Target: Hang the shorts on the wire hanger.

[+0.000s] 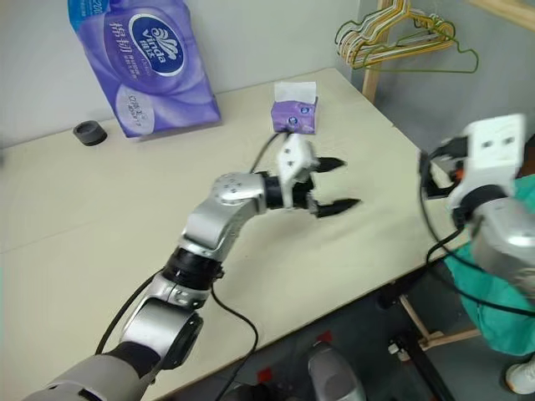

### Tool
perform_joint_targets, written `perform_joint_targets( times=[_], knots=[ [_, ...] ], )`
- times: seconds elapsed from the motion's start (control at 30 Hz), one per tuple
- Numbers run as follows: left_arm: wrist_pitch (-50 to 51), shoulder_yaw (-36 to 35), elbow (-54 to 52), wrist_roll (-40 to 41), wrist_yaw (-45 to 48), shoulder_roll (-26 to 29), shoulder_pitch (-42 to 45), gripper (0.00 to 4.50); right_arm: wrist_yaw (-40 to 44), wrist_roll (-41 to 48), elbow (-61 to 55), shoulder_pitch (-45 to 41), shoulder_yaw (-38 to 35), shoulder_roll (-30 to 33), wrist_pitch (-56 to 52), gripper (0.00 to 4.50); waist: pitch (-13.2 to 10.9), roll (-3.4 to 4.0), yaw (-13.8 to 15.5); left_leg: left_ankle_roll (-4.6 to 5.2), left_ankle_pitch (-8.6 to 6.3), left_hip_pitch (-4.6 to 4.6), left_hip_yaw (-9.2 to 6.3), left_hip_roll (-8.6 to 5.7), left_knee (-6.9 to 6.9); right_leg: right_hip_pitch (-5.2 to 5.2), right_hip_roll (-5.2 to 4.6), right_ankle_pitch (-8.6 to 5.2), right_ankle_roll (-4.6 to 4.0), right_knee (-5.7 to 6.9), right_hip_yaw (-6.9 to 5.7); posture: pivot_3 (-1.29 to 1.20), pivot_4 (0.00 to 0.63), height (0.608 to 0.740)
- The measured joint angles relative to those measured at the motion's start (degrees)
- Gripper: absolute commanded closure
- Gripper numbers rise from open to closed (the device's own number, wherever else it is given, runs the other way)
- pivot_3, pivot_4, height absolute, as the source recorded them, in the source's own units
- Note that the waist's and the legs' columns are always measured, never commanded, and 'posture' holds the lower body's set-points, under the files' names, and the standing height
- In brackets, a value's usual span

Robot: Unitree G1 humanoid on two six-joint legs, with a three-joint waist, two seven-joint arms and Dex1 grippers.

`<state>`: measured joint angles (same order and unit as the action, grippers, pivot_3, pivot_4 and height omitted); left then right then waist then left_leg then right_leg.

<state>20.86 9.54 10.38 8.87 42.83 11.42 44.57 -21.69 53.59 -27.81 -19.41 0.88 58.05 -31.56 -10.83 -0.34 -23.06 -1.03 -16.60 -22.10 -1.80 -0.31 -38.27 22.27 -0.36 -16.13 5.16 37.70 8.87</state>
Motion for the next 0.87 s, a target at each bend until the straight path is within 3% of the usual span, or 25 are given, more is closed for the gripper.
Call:
perform_joint_targets(
  times=[0.07, 0.2, 0.4, 0.63, 0.87],
  knots=[
    [1.7, -4.4, -1.7, -1.2, -7.8, 0.4, -5.8, 0.00, 6.8, -7.3, 5.4, -2.0, 4.7, -7.9, 3.6, 0.01, 0.3, -0.11, 1.1, 0.00, 0.00, 0.08, -0.11, 0.00, -0.14, 0.01, -0.02, 0.02, -0.04, 0.30, -0.08, -0.21, 0.087, 0.740],
    [2.6, -10.0, -3.2, -4.2, -19.1, 1.4, -12.9, 0.00, 16.0, -17.0, 13.4, -3.5, 10.1, -17.8, 8.2, 0.01, 0.4, -0.24, 5.2, -0.08, 0.04, -0.23, -0.55, -0.06, -0.68, 0.11, -0.06, 0.05, -0.09, 0.75, -0.47, -0.16, 0.078, 0.740],
    [0.2, -19.2, -2.8, -5.6, -31.4, 2.8, -18.7, 0.00, 24.4, -28.5, 21.9, -4.8, 12.7, -28.3, 15.4, 0.01, 1.9, -0.82, 11.7, -0.27, 0.15, -0.34, -0.91, -0.21, -0.78, 0.28, -0.27, 0.05, -0.11, 1.12, -0.83, -0.06, 0.057, 0.740],
    [-1.8, -24.5, -1.2, -3.2, -33.7, 3.3, -21.0, 0.00, 27.5, -35.5, 29.5, -5.0, 10.0, -36.2, 20.0, 0.01, 3.3, -1.53, 17.4, -0.84, 0.50, -0.51, -1.48, -0.25, -0.78, 0.30, -0.47, 0.24, -0.42, 1.17, -1.63, -0.02, 0.042, 0.740],
    [-2.9, -24.6, -0.7, -1.6, -33.4, 3.2, -21.2, 0.00, 29.1, -39.1, 31.5, -4.8, 7.5, -40.4, 20.6, 0.01, 4.2, -1.53, 18.8, -0.83, 0.63, -0.36, -1.63, -0.25, -0.77, 0.08, -0.37, 0.32, -0.55, 1.21, -1.77, 0.00, 0.039, 0.740]
  ],
)
